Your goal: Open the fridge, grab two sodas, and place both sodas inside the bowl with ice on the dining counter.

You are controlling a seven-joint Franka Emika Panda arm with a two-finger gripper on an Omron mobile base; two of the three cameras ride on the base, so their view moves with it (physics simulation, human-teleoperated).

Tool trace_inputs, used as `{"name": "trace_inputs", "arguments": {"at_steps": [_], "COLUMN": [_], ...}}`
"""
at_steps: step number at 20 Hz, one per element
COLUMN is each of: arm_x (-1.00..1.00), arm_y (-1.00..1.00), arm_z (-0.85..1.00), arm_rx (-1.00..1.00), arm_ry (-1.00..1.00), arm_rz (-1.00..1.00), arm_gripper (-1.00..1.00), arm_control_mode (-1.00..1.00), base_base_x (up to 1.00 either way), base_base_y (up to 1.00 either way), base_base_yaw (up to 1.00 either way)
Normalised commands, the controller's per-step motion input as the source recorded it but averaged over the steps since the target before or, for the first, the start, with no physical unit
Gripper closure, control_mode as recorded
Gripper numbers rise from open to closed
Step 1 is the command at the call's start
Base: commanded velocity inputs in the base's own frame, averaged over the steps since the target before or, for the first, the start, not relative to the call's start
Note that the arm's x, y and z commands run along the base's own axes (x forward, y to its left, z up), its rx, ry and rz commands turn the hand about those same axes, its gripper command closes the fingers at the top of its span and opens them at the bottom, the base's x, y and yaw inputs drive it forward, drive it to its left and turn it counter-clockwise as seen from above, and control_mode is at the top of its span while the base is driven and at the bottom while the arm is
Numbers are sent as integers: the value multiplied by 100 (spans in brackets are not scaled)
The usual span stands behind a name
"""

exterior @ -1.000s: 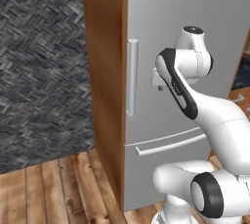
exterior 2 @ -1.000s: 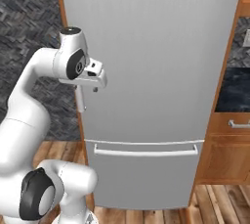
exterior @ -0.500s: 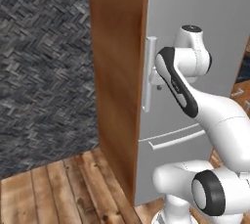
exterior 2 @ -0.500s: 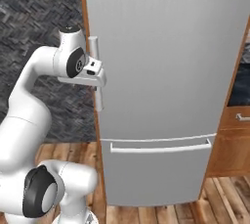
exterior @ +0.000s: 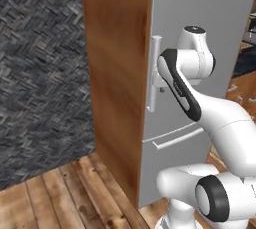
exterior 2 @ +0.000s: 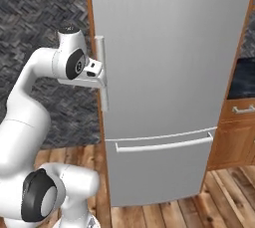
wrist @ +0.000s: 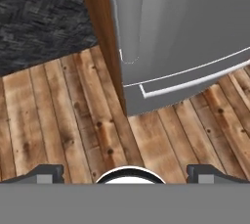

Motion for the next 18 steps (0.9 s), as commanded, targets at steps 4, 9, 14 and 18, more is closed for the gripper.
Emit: {"name": "trace_inputs", "arguments": {"at_steps": [4, 9, 14, 18], "arm_x": [0, 0, 0, 0], "arm_y": [0, 0, 0, 0], "arm_z": [0, 0, 0, 0], "arm_rx": [0, 0, 0, 0], "arm_ry": [0, 0, 0, 0], "arm_rz": [0, 0, 0, 0], "arm_gripper": [-100, -100, -100, -100], "arm_control_mode": [100, 100, 100, 100], "base_base_x": [22, 7, 0, 0], "base_base_y": [31, 55, 53, 46], "base_base_yaw": [-30, -30, -26, -19]}}
